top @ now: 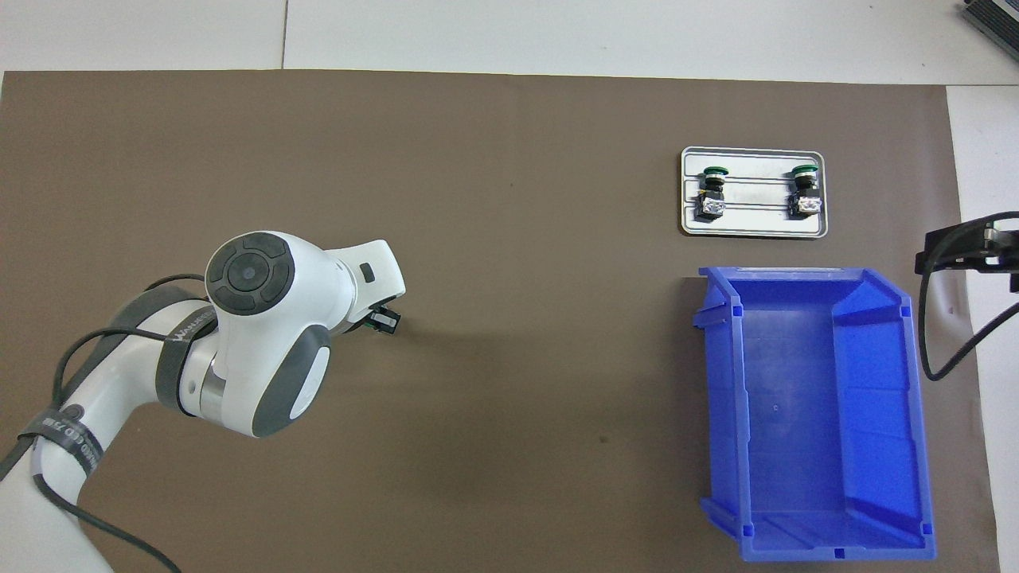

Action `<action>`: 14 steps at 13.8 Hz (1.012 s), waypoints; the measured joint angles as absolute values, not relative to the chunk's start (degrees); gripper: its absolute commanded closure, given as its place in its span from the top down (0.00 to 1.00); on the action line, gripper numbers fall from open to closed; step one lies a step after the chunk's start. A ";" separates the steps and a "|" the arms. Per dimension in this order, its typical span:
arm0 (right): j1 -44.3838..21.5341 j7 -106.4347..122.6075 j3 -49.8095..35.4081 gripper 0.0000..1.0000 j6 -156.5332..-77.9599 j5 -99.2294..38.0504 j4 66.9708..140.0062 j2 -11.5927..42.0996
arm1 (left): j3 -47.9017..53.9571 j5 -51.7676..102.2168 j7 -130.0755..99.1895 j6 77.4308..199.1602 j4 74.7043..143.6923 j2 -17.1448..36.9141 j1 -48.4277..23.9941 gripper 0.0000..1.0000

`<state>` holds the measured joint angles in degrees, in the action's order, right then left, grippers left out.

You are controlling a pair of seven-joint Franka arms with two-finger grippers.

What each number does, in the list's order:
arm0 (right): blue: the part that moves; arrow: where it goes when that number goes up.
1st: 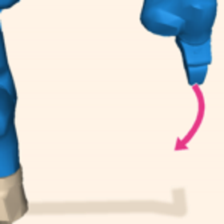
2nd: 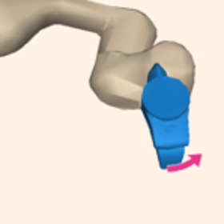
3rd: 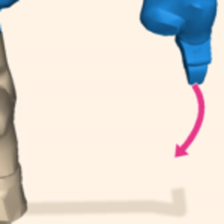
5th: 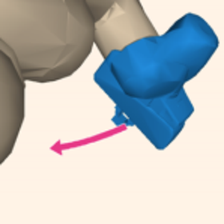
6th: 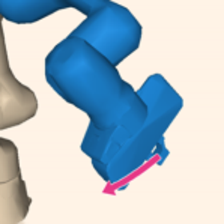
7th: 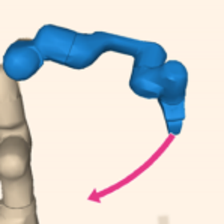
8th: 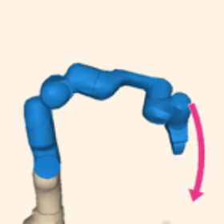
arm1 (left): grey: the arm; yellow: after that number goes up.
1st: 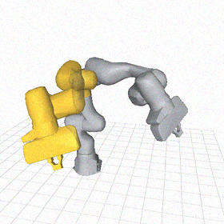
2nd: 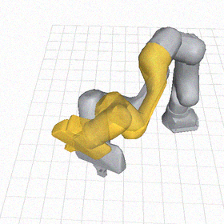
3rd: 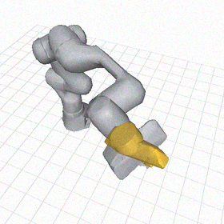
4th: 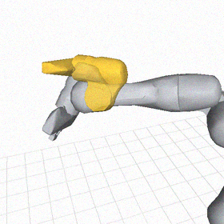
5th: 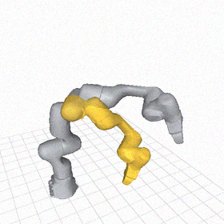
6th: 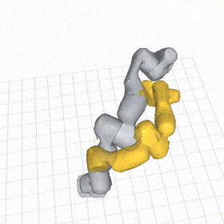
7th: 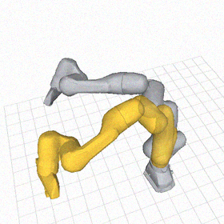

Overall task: Place and press button with both arms
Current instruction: 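Lower the left gripper onto the green button top and press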

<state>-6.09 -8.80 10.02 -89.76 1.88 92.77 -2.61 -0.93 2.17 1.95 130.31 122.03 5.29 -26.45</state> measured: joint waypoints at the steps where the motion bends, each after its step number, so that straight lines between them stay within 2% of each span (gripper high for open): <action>1: -6.08 -8.80 10.02 1.00 -89.76 1.88 92.77 -2.61 | -0.93 2.12 1.95 130.84 122.25 5.27 -26.48 0.00; 8: -6.05 -8.80 10.02 1.00 -89.76 1.88 92.78 -2.61 | -0.93 1.97 1.95 132.01 122.92 5.24 -26.51 0.00; 14: -6.05 -8.80 10.02 1.00 -89.76 1.88 92.79 -2.61 | -1.53 1.96 1.87 126.56 120.31 4.19 -26.39 0.00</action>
<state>-6.05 -8.80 10.02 -89.76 1.88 92.79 -2.61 -1.53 1.96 1.87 126.56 120.31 4.19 -26.39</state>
